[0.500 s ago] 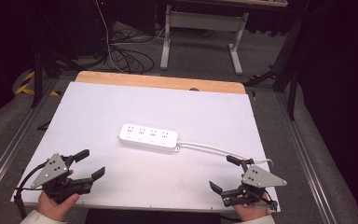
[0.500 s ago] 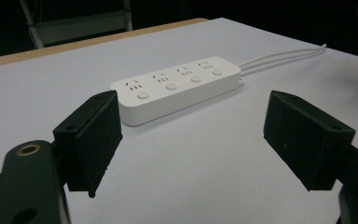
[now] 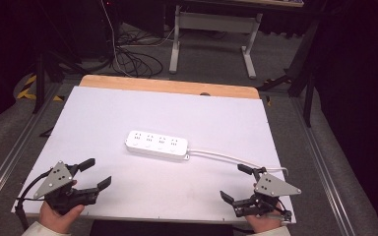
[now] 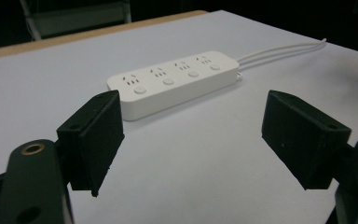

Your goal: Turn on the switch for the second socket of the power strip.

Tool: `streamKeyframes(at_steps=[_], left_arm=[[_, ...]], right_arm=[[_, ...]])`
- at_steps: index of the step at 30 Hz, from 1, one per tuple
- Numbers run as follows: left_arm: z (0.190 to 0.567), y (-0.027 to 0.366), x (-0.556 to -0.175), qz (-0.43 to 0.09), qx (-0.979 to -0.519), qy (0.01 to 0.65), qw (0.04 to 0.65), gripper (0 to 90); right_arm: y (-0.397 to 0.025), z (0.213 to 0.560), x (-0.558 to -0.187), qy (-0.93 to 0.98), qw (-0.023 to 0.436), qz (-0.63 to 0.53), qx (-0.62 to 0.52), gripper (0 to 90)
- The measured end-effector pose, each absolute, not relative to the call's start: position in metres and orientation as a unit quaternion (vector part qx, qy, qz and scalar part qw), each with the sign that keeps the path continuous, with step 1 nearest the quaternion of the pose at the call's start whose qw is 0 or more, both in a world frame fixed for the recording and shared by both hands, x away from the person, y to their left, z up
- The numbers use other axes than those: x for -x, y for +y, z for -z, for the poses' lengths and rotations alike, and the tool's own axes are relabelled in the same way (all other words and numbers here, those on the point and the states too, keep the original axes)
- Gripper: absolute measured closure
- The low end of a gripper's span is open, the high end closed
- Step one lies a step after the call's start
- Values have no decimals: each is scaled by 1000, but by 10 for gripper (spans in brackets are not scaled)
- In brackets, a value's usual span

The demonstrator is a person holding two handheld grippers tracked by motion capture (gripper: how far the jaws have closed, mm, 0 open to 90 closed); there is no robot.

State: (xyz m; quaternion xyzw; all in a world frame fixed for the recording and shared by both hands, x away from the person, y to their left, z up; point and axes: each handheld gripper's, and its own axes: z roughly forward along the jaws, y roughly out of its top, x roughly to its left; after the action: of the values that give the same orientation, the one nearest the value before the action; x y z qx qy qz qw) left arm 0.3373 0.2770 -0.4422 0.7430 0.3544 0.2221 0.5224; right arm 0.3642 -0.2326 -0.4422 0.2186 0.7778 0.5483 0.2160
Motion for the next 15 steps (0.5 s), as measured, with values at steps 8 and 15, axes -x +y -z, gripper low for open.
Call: streamKeyframes(at_steps=[8,15], left_arm=[[443,275,-337,-239,-754,338,511,248],[441,273,-339,-233,-762,328,507,290]], right_arm=[[-233,443,-365,777,215,-549,-219,33],[-232,443,-365,779,212,-548,-220,35]])
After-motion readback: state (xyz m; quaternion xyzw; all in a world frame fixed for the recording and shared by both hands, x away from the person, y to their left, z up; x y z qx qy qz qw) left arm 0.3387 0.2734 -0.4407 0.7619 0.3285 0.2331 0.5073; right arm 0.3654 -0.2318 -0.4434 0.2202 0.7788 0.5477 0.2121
